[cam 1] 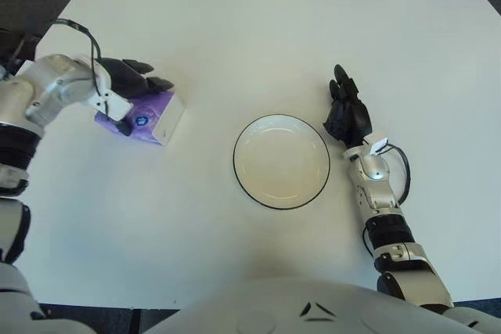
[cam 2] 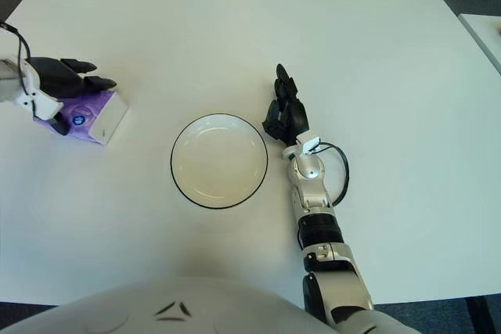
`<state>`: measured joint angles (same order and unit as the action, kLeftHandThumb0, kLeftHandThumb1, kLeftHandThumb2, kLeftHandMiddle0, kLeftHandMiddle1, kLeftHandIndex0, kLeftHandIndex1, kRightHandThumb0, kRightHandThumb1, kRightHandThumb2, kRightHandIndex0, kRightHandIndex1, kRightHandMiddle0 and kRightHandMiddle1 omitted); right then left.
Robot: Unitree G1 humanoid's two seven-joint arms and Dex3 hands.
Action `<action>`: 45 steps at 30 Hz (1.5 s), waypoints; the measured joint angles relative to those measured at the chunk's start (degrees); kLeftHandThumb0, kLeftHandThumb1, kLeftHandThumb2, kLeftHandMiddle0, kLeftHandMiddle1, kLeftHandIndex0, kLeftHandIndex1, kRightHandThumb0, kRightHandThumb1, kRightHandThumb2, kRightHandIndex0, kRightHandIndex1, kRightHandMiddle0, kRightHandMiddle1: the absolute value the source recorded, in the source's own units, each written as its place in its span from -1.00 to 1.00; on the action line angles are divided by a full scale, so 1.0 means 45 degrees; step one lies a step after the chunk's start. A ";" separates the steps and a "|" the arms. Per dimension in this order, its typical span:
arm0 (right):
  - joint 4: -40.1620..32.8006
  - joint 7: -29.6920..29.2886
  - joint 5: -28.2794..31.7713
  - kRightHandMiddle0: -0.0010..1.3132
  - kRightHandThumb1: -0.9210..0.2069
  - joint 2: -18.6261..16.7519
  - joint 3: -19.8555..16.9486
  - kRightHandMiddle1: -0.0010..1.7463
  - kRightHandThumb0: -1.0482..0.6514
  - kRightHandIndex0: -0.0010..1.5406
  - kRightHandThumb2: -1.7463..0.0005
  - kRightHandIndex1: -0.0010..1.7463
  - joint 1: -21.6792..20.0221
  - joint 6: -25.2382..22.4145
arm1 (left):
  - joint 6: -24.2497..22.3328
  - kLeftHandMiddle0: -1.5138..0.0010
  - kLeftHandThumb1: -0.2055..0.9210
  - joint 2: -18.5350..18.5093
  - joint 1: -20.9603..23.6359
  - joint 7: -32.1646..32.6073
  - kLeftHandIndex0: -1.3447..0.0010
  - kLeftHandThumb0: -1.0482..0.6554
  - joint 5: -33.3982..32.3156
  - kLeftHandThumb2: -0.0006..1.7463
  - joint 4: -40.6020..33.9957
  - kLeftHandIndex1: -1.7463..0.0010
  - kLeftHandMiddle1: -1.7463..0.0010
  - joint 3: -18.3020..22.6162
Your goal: Put the tissue paper into the plate.
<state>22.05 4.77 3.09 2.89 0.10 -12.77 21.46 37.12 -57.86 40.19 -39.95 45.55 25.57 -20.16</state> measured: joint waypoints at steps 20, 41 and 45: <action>0.0000 0.0012 0.0009 -1.00 -1.00 0.0004 -0.0034 -0.98 -0.75 -0.98 -0.21 -0.99 0.0022 0.0003 | -0.0737 1.00 0.95 0.0259 0.0588 0.0131 1.00 -0.98 0.0494 -0.99 0.0677 1.00 1.00 -0.0541; 0.0001 0.0039 0.0031 -1.00 -1.00 0.0099 -0.0044 -0.97 -0.76 -0.99 -0.21 -1.00 0.0023 0.0004 | -0.1563 1.00 0.93 0.0359 0.0913 -0.0093 1.00 -0.94 0.0625 -1.00 0.0748 1.00 1.00 -0.1046; 0.0001 0.0044 0.0031 -1.00 -1.00 0.0106 -0.0045 -0.97 -0.76 -0.99 -0.21 -1.00 0.0023 0.0003 | -0.1629 1.00 0.93 0.0370 0.0926 -0.0061 1.00 -0.94 0.0627 -1.00 0.0798 1.00 1.00 -0.1077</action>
<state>22.06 4.97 3.22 3.36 -0.10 -12.67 21.47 29.79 -56.20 44.36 -40.22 48.37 29.16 -25.01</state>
